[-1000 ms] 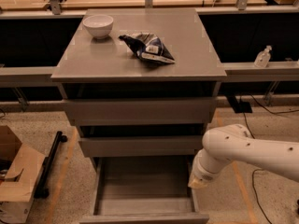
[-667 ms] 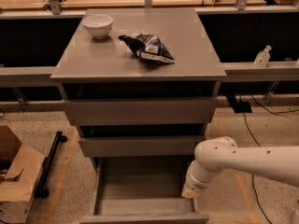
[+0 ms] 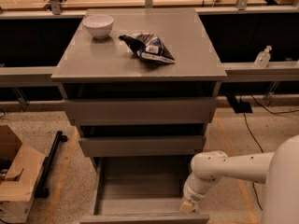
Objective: Close bottom drawer
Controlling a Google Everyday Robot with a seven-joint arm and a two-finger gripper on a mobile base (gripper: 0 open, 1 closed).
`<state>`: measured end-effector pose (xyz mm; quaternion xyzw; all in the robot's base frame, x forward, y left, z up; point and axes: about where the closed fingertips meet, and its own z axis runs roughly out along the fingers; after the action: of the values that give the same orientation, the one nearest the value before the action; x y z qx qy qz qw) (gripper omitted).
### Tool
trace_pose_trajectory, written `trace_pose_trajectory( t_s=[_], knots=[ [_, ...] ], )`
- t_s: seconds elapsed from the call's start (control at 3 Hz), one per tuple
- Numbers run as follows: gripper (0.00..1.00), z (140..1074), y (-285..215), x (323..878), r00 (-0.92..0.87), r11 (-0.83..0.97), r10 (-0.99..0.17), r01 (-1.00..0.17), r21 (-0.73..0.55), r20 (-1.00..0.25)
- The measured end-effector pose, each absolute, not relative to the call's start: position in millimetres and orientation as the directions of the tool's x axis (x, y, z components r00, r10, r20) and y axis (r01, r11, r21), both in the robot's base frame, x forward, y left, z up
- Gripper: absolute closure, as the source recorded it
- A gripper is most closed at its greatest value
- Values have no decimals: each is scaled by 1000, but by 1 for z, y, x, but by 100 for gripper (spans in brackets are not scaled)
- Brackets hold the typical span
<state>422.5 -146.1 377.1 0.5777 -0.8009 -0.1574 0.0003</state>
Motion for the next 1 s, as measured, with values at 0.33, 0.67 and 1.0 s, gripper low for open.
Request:
trace_pose_trajectory(
  t_s=[0.33,0.67,1.0],
  knots=[
    [100,369,-146,428,-350,306,-921,-922,236,-171],
    [100,343,-151,433,-402,361,-901,-903,233,-164],
    [100,308,-159,432,-449,404,-882,-877,258,-143]
  ],
)
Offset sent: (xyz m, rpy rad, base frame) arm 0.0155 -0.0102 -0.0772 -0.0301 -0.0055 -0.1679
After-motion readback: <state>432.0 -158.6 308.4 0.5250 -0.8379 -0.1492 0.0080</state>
